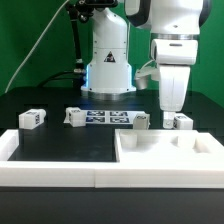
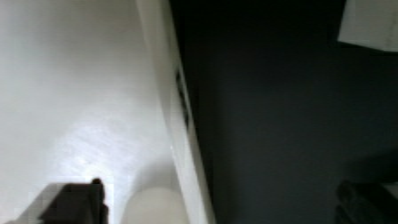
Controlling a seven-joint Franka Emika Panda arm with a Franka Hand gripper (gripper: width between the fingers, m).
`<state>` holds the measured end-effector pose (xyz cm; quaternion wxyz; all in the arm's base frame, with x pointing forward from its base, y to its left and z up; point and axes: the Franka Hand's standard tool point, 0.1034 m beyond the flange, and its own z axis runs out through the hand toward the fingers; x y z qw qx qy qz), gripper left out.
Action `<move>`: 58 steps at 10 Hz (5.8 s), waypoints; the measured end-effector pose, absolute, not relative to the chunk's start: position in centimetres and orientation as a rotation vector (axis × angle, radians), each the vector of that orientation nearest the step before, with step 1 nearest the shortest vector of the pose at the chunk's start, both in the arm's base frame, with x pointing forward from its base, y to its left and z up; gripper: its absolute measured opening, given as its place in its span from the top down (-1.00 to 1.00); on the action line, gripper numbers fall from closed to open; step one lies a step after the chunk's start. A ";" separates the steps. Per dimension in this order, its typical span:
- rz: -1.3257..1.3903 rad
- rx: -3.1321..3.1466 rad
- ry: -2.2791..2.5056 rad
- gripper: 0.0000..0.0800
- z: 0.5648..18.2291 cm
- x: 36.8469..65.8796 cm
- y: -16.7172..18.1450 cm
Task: Assemble one leg
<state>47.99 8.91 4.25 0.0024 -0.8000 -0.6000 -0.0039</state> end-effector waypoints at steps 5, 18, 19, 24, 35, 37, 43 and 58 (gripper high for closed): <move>-0.076 -2.946 -0.979 -0.62 3.8 45.8 11.6; 0.276 -3.059 -0.056 -0.62 2.6 43.5 14.0; 0.347 -3.054 -0.061 -0.62 2.6 43.9 14.1; 1.019 -2.932 -0.108 -0.62 2.4 42.4 14.6; 1.516 -2.749 -0.126 -0.01 0.3 40.2 15.2; 1.516 -2.749 -0.126 0.27 0.3 40.2 15.2; 1.508 -2.725 -0.144 0.27 1.7 40.8 14.8; 0.550 -2.982 -0.172 0.27 11.9 50.2 11.8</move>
Offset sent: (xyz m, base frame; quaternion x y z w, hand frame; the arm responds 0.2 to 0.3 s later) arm -0.0212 0.0186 0.0029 -0.0398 0.0208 0.3296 0.9430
